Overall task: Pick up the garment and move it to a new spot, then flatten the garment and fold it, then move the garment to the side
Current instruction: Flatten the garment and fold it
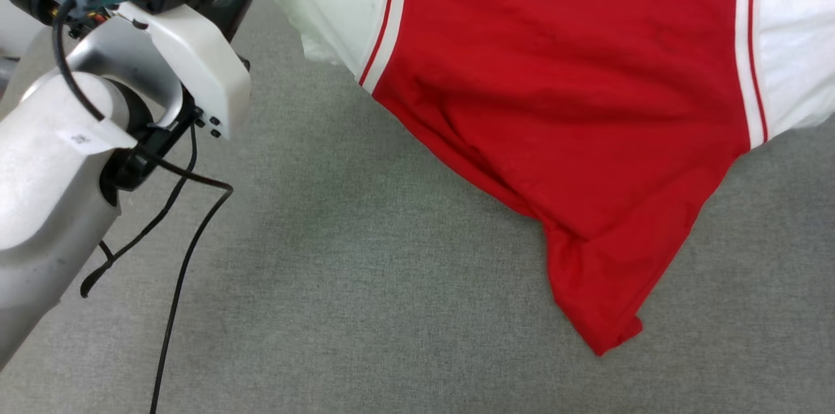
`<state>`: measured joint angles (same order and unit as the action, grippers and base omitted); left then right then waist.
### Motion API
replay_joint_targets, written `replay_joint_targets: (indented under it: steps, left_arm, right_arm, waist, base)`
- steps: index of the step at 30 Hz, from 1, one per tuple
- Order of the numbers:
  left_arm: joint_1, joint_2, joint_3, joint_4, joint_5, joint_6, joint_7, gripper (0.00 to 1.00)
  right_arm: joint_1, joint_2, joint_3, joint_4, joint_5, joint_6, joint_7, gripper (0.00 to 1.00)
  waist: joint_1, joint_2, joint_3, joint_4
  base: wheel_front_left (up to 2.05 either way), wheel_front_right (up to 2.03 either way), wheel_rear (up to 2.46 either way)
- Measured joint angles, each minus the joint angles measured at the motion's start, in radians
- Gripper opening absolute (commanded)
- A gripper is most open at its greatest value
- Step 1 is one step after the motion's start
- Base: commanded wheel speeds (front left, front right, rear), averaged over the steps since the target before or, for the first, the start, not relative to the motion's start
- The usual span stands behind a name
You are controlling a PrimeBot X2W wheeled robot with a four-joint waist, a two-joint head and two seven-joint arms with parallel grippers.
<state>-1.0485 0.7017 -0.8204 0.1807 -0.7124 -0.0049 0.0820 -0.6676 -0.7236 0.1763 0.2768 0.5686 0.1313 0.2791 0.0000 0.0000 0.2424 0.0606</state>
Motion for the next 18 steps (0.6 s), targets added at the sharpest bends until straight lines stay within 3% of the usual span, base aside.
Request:
replay_joint_targets:
  steps: [10, 18]
  left_arm:
    - [-0.05, 0.041, 0.065, -0.127, 0.03, 0.061, -0.041, 0.0]
    - [-0.12, 0.058, 0.106, -0.146, 0.024, 0.075, -0.026, 0.0]
  right_arm:
    - [-0.006, 0.023, -0.091, -0.137, -0.04, 0.0, -0.037, 0.0]
    - [-0.079, 0.04, -0.11, -0.204, -0.074, 0.0, -0.014, 0.0]
  waist:
    - [-0.0001, 0.0, -0.1, -0.017]
    - [-0.0001, 0.0, -0.132, -0.036]
  base:
    - [0.0, 0.0, 0.0]
    - [0.0, 0.0, 0.0]
